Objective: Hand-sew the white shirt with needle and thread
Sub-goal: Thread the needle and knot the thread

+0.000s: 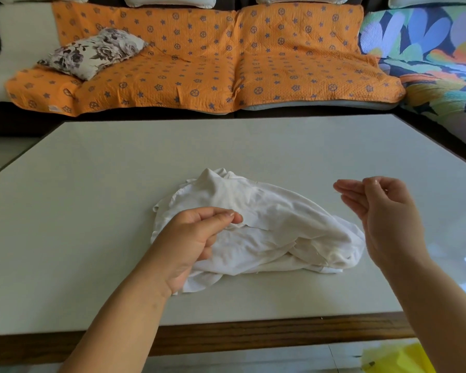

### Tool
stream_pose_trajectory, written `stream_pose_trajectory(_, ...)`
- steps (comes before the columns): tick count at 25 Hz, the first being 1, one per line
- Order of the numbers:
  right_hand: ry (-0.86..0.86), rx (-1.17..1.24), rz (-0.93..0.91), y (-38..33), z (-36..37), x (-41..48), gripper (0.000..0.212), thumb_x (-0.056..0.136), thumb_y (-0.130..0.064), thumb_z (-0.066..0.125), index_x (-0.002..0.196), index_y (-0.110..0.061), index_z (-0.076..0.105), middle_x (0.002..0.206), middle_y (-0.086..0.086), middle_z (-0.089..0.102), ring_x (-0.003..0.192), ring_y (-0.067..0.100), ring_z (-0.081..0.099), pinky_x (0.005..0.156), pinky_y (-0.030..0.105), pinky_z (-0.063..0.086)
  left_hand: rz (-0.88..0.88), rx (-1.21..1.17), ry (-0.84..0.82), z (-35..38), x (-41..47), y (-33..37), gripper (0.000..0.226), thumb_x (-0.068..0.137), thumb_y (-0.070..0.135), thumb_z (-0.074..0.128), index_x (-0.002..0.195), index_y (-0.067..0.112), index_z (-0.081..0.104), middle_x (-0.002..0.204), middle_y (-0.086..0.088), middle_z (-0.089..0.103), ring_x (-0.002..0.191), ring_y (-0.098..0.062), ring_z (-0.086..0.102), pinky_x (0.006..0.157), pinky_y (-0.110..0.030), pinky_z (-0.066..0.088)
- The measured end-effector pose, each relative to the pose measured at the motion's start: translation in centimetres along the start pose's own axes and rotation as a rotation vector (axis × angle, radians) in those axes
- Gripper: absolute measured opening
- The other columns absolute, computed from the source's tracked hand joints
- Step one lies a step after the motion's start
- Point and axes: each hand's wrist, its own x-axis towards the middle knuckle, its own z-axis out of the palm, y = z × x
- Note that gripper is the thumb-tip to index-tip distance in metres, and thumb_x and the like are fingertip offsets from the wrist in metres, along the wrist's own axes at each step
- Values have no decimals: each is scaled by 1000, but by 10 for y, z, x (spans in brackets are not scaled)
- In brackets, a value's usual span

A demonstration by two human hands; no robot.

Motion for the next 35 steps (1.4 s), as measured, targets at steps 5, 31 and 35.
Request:
stream_pose_trajectory(5, -133, -439, 60, 8, -1, 8, 8, 99, -19, 51, 102, -15, 57, 91, 6, 73, 75, 21, 73, 76, 40, 58, 12, 27, 25, -8, -3, 5, 23, 93, 19, 61, 79, 20, 80, 58, 5, 23, 54, -10, 17, 48, -22, 14)
stream_pose_trajectory(31, -305, -1190, -201, 0, 11, -23, 25, 97, -25, 51, 112, -18, 69, 96, 2, 71, 67, 8, 65, 64, 21, 50, -6, 322, -47, -6, 0, -2, 15, 92, 28, 66, 86, 30, 80, 102, 23, 73, 106, 12, 60, 87, -14, 44)
stream_pose_trajectory(35, -394, -966, -710, -2, 26, -62, 47, 94, -28, 52, 140, -23, 49, 132, -11, 52, 67, -6, 56, 74, 7, 43, 8, 362, -103, -2, -2, -4, 17, 92, 27, 65, 84, 31, 80, 89, 17, 74, 93, 6, 63, 82, -16, 43)
